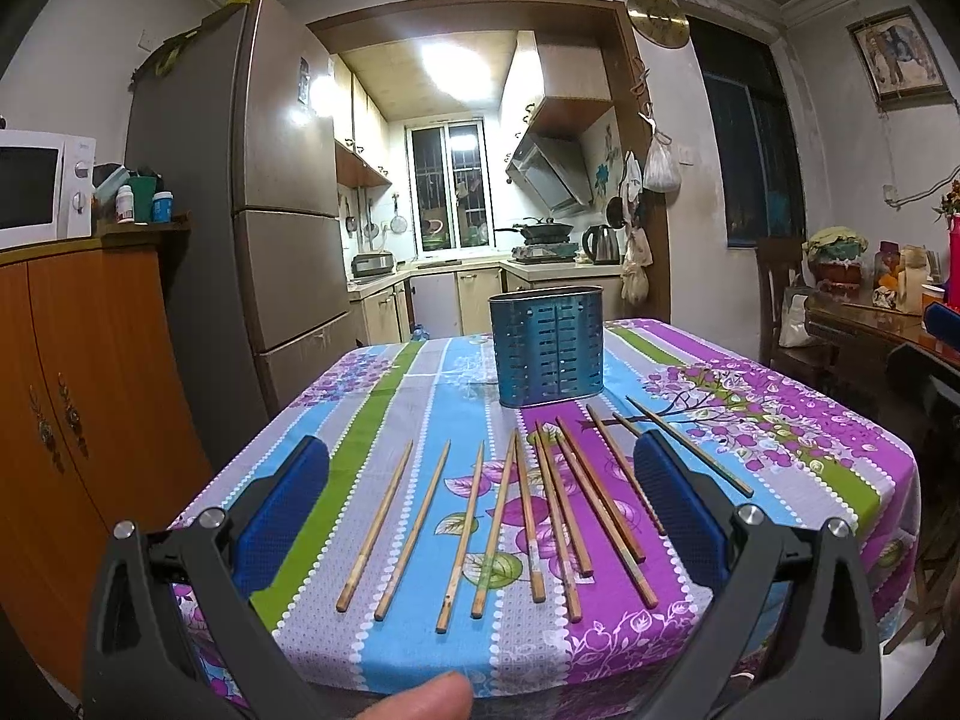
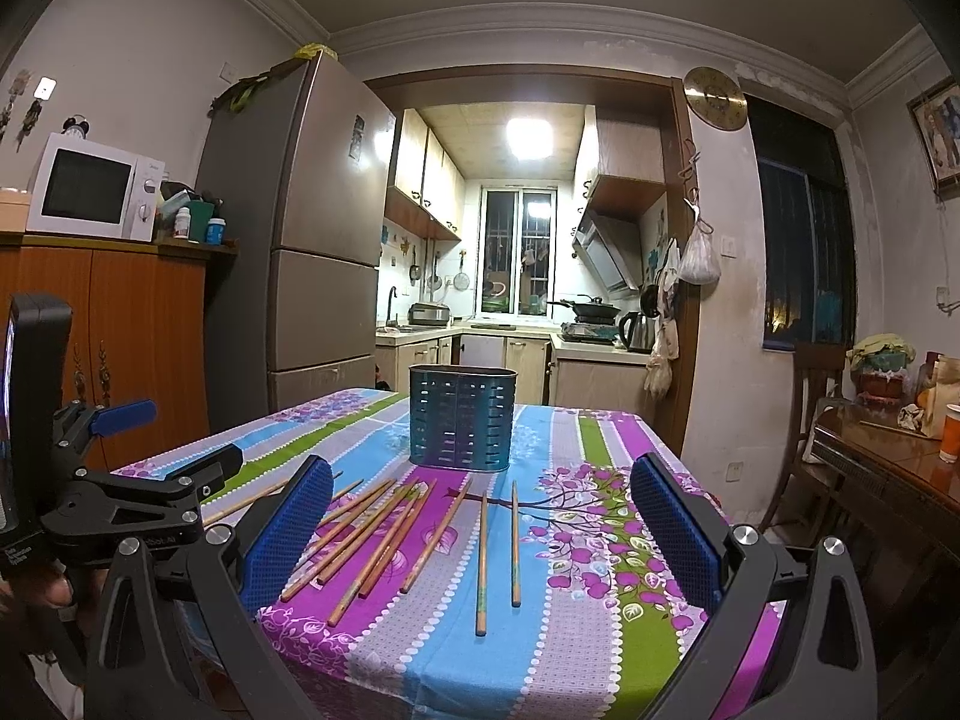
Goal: Organize utensils
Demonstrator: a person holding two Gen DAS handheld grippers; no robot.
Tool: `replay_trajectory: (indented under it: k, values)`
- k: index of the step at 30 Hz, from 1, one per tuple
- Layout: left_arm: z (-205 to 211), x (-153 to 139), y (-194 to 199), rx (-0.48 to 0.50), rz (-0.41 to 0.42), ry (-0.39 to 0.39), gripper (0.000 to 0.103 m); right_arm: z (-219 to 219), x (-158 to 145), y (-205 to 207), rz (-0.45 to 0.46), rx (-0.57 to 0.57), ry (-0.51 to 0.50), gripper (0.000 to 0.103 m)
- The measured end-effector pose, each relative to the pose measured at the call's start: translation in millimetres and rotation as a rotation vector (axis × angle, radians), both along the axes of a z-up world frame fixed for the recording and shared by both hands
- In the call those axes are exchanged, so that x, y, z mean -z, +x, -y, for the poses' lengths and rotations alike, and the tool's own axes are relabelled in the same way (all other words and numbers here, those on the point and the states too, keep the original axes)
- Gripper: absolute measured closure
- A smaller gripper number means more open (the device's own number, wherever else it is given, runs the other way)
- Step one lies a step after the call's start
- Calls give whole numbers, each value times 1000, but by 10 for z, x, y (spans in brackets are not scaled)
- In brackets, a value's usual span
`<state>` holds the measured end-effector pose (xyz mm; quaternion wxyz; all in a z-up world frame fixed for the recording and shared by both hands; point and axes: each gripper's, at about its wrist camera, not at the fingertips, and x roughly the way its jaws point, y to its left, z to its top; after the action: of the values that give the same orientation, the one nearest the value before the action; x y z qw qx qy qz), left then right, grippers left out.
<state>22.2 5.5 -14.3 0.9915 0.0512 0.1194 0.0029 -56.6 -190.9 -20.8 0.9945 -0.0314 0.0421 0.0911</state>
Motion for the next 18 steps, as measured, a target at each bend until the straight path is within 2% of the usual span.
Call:
replay_trajectory:
  k: [18]
  values:
    - [-21,11,37,-11,-10,2,5,-37,32,28,-6,-5,-2,3]
